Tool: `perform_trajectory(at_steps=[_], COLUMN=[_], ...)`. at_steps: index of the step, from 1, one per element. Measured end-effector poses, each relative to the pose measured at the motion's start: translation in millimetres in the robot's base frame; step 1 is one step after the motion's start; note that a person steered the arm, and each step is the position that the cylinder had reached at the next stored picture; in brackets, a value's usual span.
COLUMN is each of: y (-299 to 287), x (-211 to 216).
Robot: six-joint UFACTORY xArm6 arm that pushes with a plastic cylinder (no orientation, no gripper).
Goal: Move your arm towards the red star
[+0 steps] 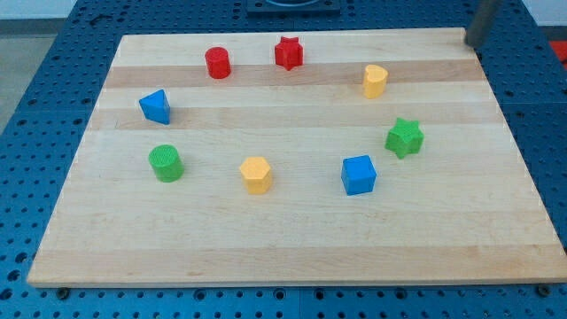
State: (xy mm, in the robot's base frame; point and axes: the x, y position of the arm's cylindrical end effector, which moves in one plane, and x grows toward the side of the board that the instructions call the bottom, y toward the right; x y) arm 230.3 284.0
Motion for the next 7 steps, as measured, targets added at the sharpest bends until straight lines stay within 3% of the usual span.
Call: perform_trajectory(at_steps=[1, 5, 7], y=[-7, -171, -192], x=[0, 23, 21])
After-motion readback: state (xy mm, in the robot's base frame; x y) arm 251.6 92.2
